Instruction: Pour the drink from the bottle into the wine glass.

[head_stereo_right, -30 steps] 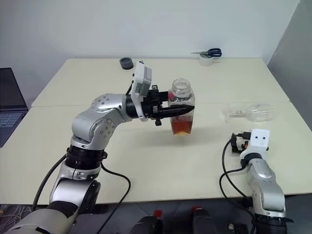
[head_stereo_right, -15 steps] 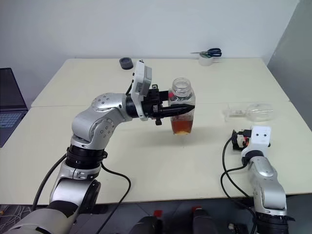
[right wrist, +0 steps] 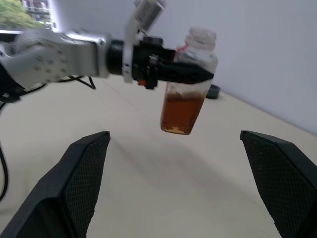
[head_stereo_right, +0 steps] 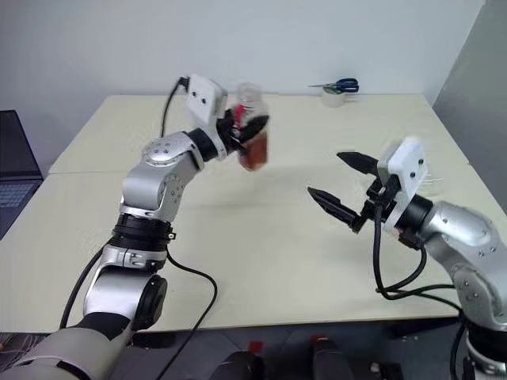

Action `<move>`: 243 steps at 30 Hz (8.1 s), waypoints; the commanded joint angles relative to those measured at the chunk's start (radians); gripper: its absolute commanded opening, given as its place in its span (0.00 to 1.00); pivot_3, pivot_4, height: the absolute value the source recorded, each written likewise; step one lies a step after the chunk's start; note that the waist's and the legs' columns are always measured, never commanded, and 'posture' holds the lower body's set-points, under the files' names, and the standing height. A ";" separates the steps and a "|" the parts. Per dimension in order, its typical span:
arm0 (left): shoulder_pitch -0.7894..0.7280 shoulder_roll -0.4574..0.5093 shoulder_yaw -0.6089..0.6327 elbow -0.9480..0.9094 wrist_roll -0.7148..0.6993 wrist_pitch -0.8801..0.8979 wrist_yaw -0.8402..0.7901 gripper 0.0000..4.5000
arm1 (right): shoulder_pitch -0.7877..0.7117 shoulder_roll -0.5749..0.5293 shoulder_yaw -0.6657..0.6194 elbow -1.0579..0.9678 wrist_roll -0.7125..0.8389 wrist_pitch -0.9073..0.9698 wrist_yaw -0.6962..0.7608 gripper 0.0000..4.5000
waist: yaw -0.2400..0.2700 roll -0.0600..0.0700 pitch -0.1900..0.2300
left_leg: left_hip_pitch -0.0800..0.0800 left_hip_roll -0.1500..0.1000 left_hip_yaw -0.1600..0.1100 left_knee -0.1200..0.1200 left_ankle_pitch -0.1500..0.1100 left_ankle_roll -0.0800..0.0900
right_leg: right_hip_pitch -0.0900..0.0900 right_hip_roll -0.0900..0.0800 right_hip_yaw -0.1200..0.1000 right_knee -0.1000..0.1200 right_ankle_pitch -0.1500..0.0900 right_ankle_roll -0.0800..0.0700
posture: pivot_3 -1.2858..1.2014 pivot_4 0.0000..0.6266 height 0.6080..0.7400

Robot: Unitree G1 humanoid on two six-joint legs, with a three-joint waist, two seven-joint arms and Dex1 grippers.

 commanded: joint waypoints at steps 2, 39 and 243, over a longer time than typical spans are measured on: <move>0.011 0.013 0.089 -0.022 0.053 -0.038 0.177 0.42 | -0.068 0.019 0.024 0.028 0.055 0.025 0.011 1.00 | 0.004 -0.001 0.001 | -0.001 -0.001 -0.001 0.000 0.000 0.000 | -0.001 -0.003 -0.001 -0.001 0.000 0.000 | 0.52 0.24 1.00; 0.178 -0.061 0.195 0.254 0.018 -0.379 0.178 0.49 | -0.115 0.116 0.076 0.056 0.019 0.012 -0.068 1.00 | 0.017 -0.002 0.000 | -0.002 -0.003 0.000 0.001 0.000 0.000 | -0.002 -0.007 -0.002 0.000 0.000 0.000 | 0.52 0.24 1.00; 1.287 0.304 0.425 -1.276 -0.555 0.322 0.050 1.00 | -0.494 0.853 0.271 1.803 -0.844 -1.072 -0.254 0.99 | -0.053 0.003 -0.003 | 0.017 0.028 0.012 -0.018 -0.005 -0.009 | 0.006 0.024 0.004 -0.015 0.007 -0.019 | 0.52 0.24 1.00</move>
